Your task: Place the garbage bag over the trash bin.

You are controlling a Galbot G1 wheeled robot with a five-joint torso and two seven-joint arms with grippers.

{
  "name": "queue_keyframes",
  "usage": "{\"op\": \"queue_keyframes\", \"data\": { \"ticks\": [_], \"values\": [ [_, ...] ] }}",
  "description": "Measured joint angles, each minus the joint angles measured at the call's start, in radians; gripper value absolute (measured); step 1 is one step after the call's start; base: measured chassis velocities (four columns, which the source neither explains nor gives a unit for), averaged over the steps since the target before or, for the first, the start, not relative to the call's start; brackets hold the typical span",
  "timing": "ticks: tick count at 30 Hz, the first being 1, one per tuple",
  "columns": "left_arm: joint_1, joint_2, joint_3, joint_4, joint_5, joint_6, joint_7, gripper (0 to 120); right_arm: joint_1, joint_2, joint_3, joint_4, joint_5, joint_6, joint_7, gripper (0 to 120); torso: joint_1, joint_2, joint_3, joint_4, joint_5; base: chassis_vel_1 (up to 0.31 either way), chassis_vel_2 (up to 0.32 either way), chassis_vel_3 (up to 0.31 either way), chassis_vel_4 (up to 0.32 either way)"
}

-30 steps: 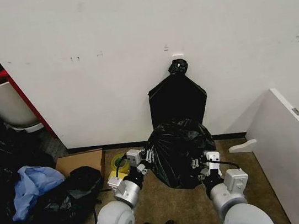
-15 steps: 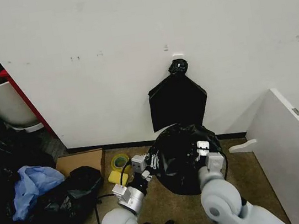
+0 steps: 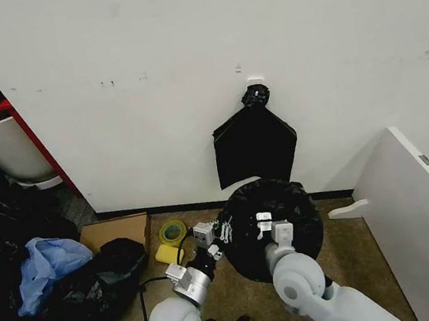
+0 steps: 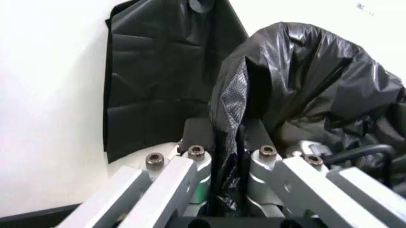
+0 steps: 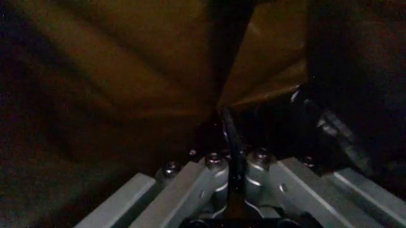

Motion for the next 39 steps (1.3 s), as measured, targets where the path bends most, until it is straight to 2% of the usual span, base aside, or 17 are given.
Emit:
{"op": "queue_keyframes", "data": {
  "ticks": [3,9,14,19,22,30,39],
  "values": [
    [-0.004,0.000,-0.002,0.005,0.000,-0.001,0.000,5,-0.001,-0.003,0.012,0.000,-0.008,0.004,-0.007,0,0.000,0.000,0.000,0.0000,0.0000,0.000,0.000,0.000,0.000],
    [-0.019,0.001,-0.015,0.039,-0.001,-0.013,-0.001,5,-0.068,-0.056,0.060,0.125,-0.029,0.026,-0.022,0,0.000,0.000,0.000,-0.0001,0.0000,0.000,0.000,0.000,0.000],
    [-0.020,-0.006,-0.011,0.045,-0.001,-0.013,-0.002,5,-0.112,-0.069,0.066,0.168,-0.074,0.048,-0.058,0,0.000,0.000,0.000,-0.0004,-0.0002,0.000,0.000,0.000,0.000],
    [-0.005,-0.009,0.001,0.032,0.003,-0.013,0.002,5,-0.062,-0.036,0.056,0.081,-0.132,0.060,-0.056,0,0.000,0.000,0.000,0.0000,0.0000,0.000,0.000,0.000,0.000],
    [0.008,-0.007,0.003,0.012,0.004,-0.013,0.005,5,-0.010,-0.008,0.064,-0.018,-0.187,0.068,-0.042,0,0.000,0.000,0.000,0.0001,0.0001,0.000,0.000,0.000,0.000],
    [0.036,-0.007,-0.012,0.003,0.017,-0.007,0.008,5,0.012,-0.020,0.115,-0.095,-0.317,0.099,-0.113,0,0.000,0.000,0.000,-0.0001,-0.0001,0.000,0.000,0.000,0.000],
    [0.055,-0.005,-0.013,-0.013,0.029,-0.007,0.021,5,0.029,0.003,0.127,-0.150,-0.232,0.085,-0.120,0,0.000,0.000,0.000,0.0000,0.0000,0.000,0.000,0.000,0.000]
  ]
}}
